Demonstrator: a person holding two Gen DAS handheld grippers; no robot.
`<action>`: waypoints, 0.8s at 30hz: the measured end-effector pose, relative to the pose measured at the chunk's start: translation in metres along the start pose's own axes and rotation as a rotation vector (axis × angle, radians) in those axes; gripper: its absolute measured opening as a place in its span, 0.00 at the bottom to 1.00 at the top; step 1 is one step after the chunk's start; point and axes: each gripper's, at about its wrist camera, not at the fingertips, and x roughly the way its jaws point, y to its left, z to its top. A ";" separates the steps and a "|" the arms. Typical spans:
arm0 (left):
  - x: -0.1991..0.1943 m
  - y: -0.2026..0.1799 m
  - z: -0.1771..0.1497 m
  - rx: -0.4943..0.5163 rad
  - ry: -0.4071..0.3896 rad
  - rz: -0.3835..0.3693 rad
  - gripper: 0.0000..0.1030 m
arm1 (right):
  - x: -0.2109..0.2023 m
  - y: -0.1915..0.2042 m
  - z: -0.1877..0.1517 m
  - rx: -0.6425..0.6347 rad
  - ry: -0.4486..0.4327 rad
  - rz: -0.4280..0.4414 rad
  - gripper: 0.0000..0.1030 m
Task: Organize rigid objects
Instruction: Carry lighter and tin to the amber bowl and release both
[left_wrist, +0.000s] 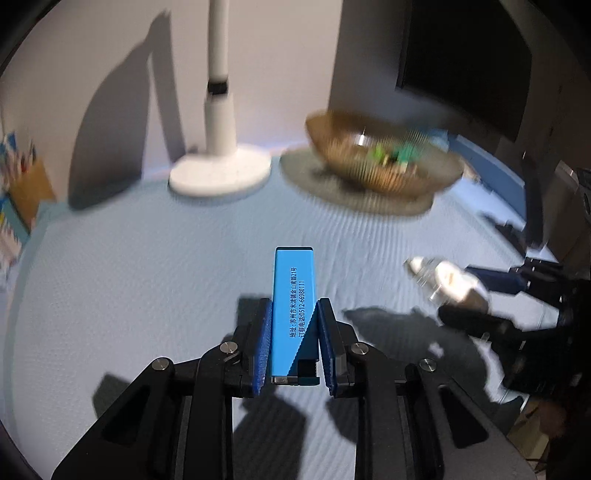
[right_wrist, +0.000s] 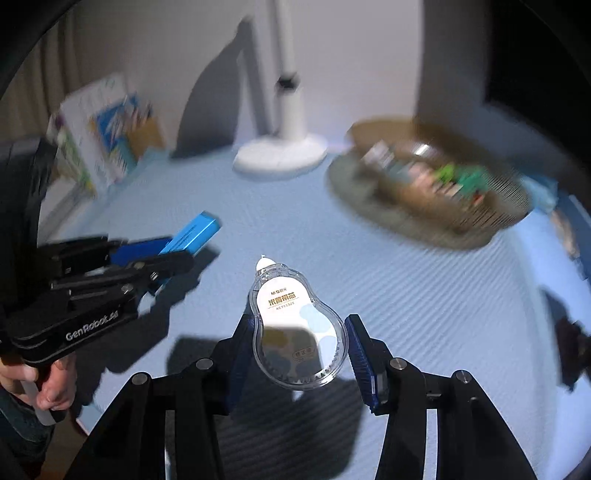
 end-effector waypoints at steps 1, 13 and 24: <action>-0.002 -0.002 0.015 0.008 -0.025 -0.009 0.20 | -0.009 -0.012 0.011 0.014 -0.030 -0.021 0.47; 0.067 -0.032 0.183 0.016 -0.131 -0.151 0.20 | 0.002 -0.182 0.121 0.353 -0.128 -0.325 0.47; 0.166 -0.063 0.203 0.017 -0.022 -0.182 0.20 | 0.065 -0.237 0.131 0.388 -0.032 -0.378 0.47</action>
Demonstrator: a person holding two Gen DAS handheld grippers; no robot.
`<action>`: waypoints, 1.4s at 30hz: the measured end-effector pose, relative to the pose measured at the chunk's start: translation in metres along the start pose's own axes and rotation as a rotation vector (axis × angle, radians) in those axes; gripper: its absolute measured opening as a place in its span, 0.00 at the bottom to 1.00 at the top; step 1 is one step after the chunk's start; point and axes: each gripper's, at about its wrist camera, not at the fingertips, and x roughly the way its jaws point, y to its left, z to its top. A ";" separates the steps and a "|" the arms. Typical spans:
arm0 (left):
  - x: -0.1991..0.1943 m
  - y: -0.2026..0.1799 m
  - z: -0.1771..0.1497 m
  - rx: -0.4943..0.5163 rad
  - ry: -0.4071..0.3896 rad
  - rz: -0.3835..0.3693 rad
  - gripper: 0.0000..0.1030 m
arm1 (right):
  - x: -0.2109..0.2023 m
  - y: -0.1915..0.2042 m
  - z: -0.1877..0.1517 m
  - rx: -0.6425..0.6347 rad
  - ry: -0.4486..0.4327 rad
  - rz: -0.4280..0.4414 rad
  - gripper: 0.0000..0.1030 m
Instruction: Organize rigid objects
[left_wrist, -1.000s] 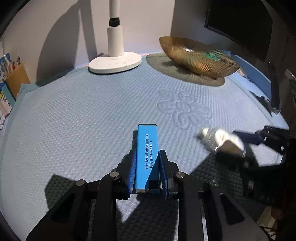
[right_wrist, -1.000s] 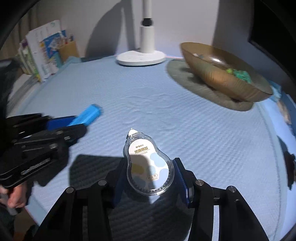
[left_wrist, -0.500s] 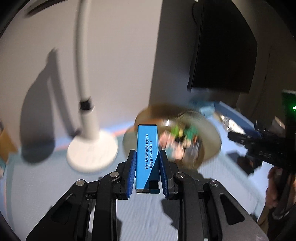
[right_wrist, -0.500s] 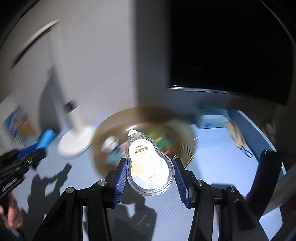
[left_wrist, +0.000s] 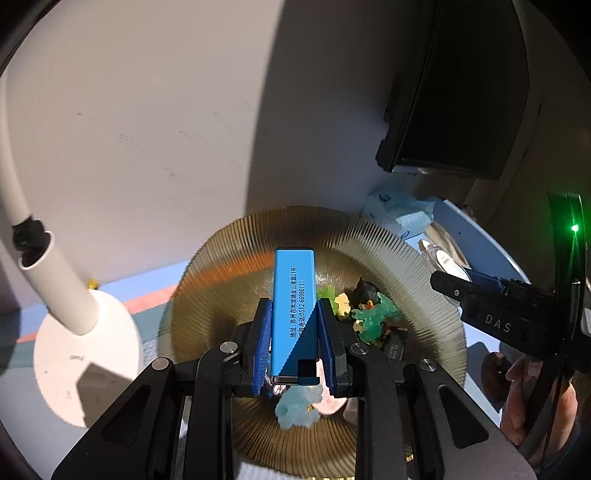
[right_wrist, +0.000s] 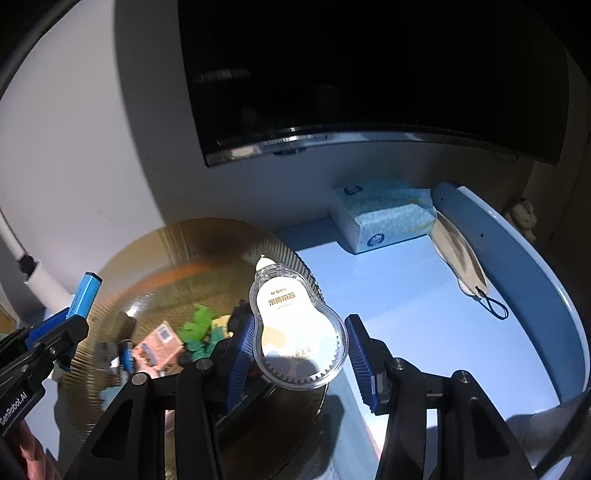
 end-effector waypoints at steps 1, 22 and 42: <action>0.002 -0.001 0.001 0.000 -0.004 -0.001 0.21 | 0.002 0.000 0.001 0.000 0.000 0.002 0.47; -0.219 0.048 -0.093 -0.094 -0.225 0.138 0.74 | -0.141 0.064 -0.082 -0.019 0.019 0.356 0.64; -0.199 0.139 -0.242 -0.320 -0.102 0.413 0.92 | -0.088 0.204 -0.223 -0.279 -0.010 0.350 0.81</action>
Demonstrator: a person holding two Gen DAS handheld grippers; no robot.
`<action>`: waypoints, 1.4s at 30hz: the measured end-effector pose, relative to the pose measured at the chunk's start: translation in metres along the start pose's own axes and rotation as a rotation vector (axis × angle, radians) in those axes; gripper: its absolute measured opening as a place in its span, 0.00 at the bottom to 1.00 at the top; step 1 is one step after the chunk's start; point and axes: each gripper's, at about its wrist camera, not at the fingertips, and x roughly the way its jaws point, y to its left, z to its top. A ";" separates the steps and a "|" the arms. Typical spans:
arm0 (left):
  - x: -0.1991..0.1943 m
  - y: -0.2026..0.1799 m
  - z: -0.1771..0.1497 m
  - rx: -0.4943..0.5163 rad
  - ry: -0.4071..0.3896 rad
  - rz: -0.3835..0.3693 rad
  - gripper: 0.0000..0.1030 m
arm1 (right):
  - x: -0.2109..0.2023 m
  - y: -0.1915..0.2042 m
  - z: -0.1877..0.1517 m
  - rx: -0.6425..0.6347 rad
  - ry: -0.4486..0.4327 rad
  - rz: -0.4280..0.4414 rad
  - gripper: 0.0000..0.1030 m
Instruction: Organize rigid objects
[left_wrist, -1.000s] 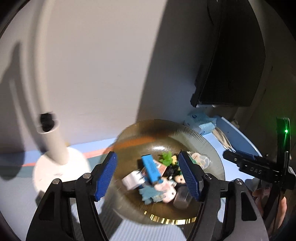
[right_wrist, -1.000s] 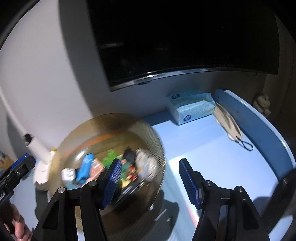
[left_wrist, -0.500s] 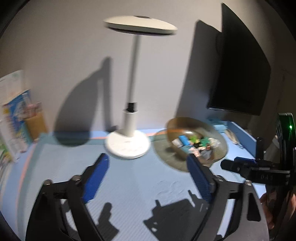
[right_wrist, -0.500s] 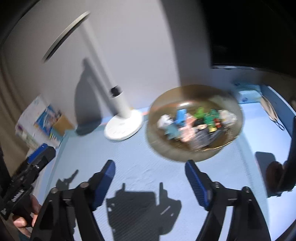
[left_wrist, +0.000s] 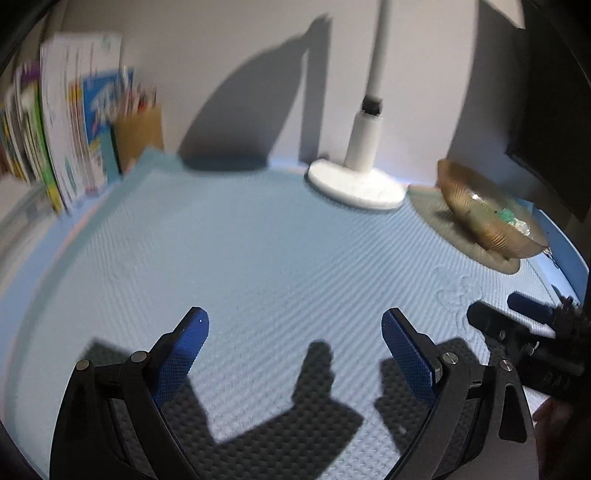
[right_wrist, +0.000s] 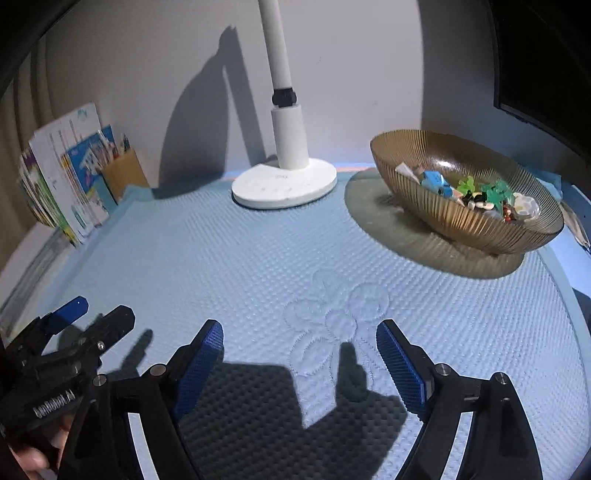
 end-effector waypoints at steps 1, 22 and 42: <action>-0.002 0.003 -0.001 -0.019 -0.018 -0.012 0.92 | 0.002 0.000 -0.001 -0.002 0.008 -0.009 0.81; 0.009 -0.010 -0.008 0.056 0.066 0.025 0.97 | 0.010 -0.002 -0.003 0.006 0.044 -0.021 0.89; 0.017 -0.004 -0.006 0.032 0.109 0.029 0.97 | 0.010 0.005 -0.005 -0.013 0.046 -0.016 0.89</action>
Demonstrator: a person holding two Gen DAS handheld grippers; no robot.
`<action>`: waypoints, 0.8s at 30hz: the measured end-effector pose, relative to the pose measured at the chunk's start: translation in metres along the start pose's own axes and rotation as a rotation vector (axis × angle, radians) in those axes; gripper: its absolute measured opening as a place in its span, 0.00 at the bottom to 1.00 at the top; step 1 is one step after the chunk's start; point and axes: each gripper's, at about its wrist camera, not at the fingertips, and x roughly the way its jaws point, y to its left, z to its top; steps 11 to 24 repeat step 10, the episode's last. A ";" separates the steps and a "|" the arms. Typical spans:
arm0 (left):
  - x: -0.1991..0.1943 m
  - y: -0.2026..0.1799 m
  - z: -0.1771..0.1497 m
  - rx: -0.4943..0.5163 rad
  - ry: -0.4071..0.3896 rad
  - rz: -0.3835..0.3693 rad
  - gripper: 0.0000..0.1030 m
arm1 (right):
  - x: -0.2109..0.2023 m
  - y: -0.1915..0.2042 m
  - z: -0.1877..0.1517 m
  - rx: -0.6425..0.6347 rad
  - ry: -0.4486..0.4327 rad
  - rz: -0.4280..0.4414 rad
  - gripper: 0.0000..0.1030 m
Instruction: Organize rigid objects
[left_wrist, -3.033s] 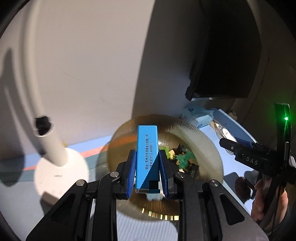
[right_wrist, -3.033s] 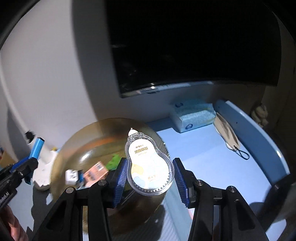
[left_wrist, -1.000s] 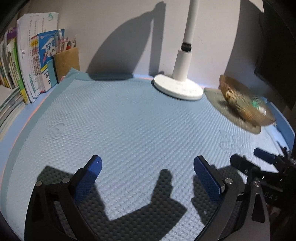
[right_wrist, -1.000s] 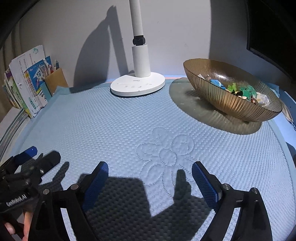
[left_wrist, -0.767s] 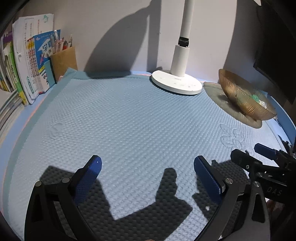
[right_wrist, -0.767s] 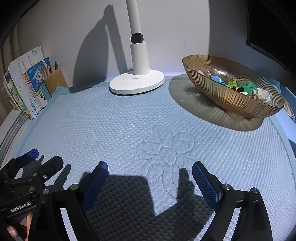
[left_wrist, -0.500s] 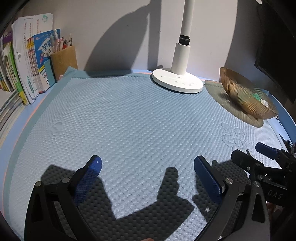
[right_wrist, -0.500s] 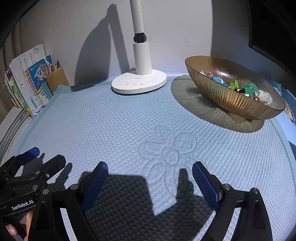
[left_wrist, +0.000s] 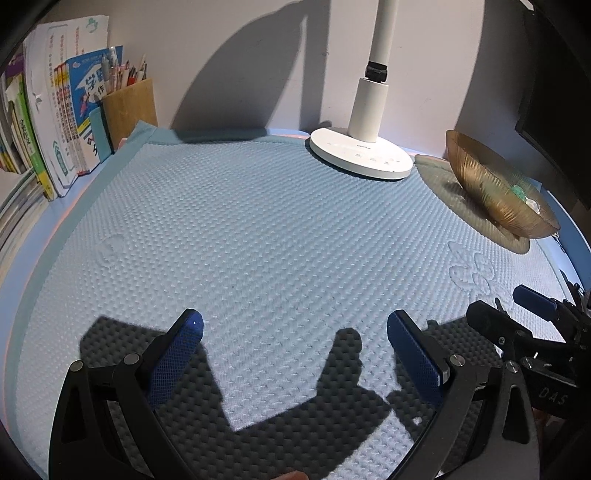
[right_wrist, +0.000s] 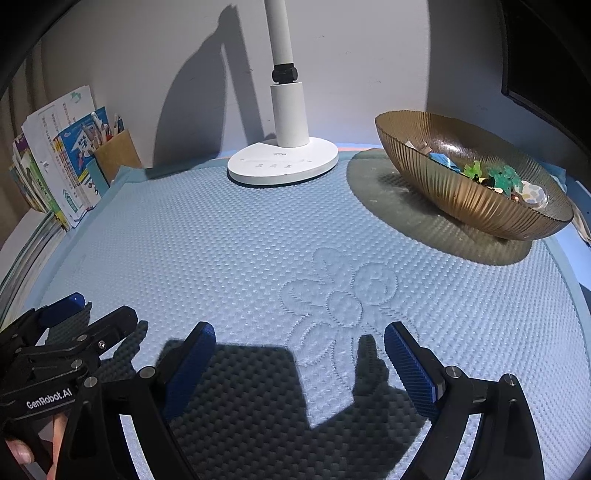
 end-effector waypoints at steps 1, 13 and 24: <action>0.001 0.001 0.000 -0.003 0.003 0.001 0.97 | 0.000 0.001 0.000 -0.003 0.000 0.000 0.89; 0.000 0.002 0.002 0.008 -0.019 0.050 0.97 | 0.001 -0.002 0.001 0.005 0.004 0.014 0.89; 0.000 0.002 0.002 0.008 -0.019 0.050 0.97 | 0.001 -0.002 0.001 0.005 0.004 0.014 0.89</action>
